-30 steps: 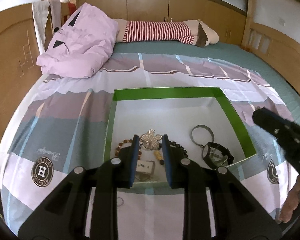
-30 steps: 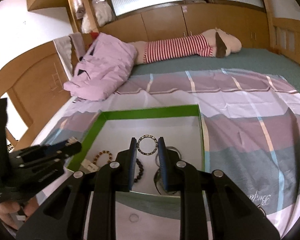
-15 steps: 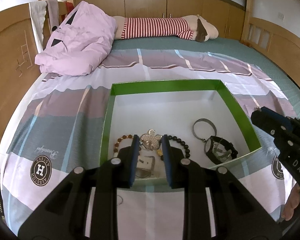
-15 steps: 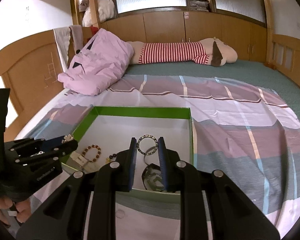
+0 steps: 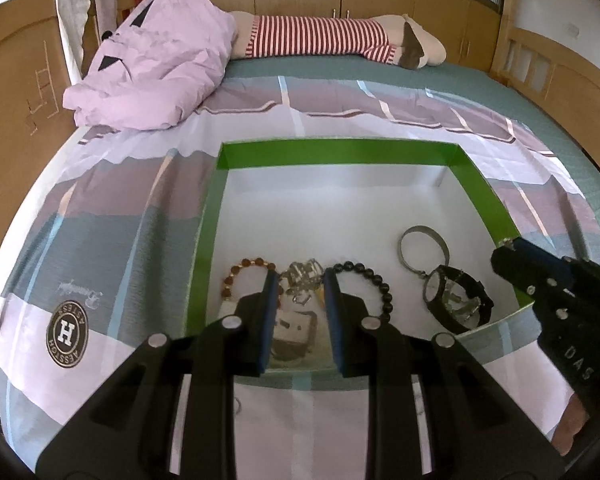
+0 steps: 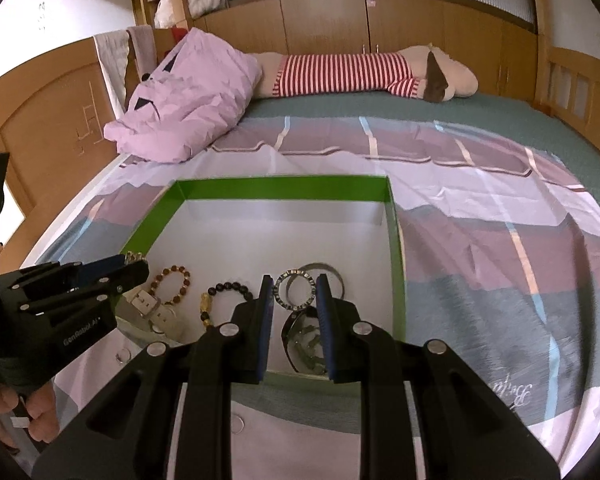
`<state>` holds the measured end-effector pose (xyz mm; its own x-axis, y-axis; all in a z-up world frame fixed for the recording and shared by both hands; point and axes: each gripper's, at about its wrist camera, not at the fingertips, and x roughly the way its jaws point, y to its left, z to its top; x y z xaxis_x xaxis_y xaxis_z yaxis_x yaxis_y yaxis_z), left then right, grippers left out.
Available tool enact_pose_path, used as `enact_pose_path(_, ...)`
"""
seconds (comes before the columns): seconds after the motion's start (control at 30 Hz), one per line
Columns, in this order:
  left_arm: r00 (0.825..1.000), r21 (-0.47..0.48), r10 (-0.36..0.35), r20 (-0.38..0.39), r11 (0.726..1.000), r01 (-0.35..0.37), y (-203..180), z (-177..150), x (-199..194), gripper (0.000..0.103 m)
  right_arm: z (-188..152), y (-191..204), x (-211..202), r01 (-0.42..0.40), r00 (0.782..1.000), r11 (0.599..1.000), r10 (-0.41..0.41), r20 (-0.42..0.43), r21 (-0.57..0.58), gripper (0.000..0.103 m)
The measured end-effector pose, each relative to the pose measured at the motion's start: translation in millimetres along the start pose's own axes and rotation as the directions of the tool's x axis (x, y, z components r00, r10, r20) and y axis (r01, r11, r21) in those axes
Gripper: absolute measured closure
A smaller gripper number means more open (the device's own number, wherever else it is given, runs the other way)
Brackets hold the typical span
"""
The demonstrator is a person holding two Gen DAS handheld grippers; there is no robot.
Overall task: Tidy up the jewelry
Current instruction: 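Open both tools over the box and move them back to the remaining rings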
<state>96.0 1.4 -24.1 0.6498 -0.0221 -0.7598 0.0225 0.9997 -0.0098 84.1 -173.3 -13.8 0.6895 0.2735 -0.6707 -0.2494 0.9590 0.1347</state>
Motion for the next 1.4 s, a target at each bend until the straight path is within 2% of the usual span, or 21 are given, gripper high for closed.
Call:
enact_pose_path(0.13,1.0,0.007,-0.005,-0.005,1.0,0.005,-3.9,-1.1,1.7,0.079,-2.4,-1.7,4.8,-0.006,1.0,1.0,0.007,-0.026,0.016,0.081)
enact_pose_path(0.17,1.0,0.009,-0.005,-0.004,1.0,0.005,-4.4,-1.2,1.3,0.078,-2.1,-2.1,4.4,-0.007,1.0,1.0,0.007,-0.025,0.021,0.078)
enact_pose_path(0.2,1.0,0.008,-0.005,-0.003,1.0,0.005,-4.7,-1.2,0.8,0.072,-1.5,-2.5,3.9,-0.008,1.0,1.0,0.009,-0.025,0.024,0.072)
enact_pose_path(0.23,1.0,0.006,-0.006,-0.002,1.0,0.006,-4.8,-1.1,0.1,0.063,-1.1,-2.7,2.4,-0.012,1.0,1.0,0.013,-0.021,0.029,0.07)
enact_pose_path(0.27,1.0,0.002,-0.006,0.003,1.0,0.006,-4.9,-1.3,-0.8,0.059,-0.8,-2.5,0.6,-0.014,1.0,0.999,0.015,-0.015,0.031,0.069)
enact_pose_path(0.37,1.0,0.012,-0.007,0.008,1.0,0.007,-8.4,-1.7,-3.1,0.058,0.1,-1.6,-2.4,-0.016,1.0,0.999,0.017,-0.007,0.03,0.061)
enact_pose_path(0.5,1.0,0.028,-0.002,0.002,1.0,0.002,-5.8,-1.6,-11.0,0.055,0.9,-1.3,-6.3,-0.022,1.0,0.999,0.022,-0.003,0.028,0.061)
enact_pose_path(0.57,1.0,0.012,0.019,0.014,1.0,-0.019,9.2,0.3,-24.6,0.051,1.3,-2.3,-11.4,-0.032,0.999,0.999,0.032,0.0,0.032,0.061)
enact_pose_path(0.63,0.999,-0.019,0.037,0.011,0.999,-0.037,32.3,0.0,-38.3,0.051,2.2,-4.3,-20.9,-0.062,0.998,0.997,0.062,0.004,0.044,0.061)
enact_pose_path(0.7,0.998,-0.043,0.057,-0.005,0.997,-0.057,52.8,-4.7,-45.4,0.051,1.1,-3.8,-31.3,-0.126,0.992,0.991,0.127,-0.011,0.052,0.061)
enact_pose_path(0.73,0.997,-0.047,0.068,-0.046,0.996,-0.07,65.4,-11.7,-45.0,0.052,-0.8,-1.4,-34.8,-0.167,0.985,0.985,0.169,-0.035,0.048,0.061)
enact_pose_path(0.8,0.993,-0.055,0.069,-0.099,0.996,-0.074,79.3,-25.1,-41.1,0.054,-10.0,13.3,-34.5,-0.267,0.954,0.964,0.263,-0.143,-0.004,0.061)
enact_pose_path(0.83,0.99,-0.066,0.066,-0.121,0.995,-0.074,84.2,-33.3,-38.1,0.056,-15.9,22.0,-30.8,-0.279,0.944,0.96,0.267,-0.194,-0.039,0.061)
enact_pose_path(0.93,0.98,-0.055,0.051,-0.194,0.996,-0.063,83.1,-53.9,-20.7,0.059,-39.4,37.3,-6.6,-0.219,0.936,0.97,0.177,-0.303,-0.11,0.061)
enact_pose_path(1.0,0.978,-0.019,0.05,-0.203,0.998,-0.055,72.3,-61.6,-10.5,0.059,-53.5,40.7,12.7,-0.152,0.931,0.978,0.092,-0.354,-0.146,0.061)
enact_pose_path(1.07,0.978,0.026,0.045,-0.203,0.999,-0.041,57.5,-68.6,-1.5,0.059,-59.9,41.8,25.4,-0.11,0.927,0.98,0.042,-0.373,-0.163,0.061)
enact_pose_path(1.23,0.97,0.079,0.05,-0.237,0.996,-0.032,37.3,-79.5,19.3,0.059,-66.1,47.5,48.5,-0.065,0.92,0.982,-0.011,-0.392,-0.18,0.061)
enact_pose_path(1.4,0.97,0.1,0.059,-0.235,0.994,-0.037,30.5,-82.7,20.5,0.059,-67.1,52.6,51.8,-0.068,0.924,0.98,-0.009,-0.382,-0.187,0.061)
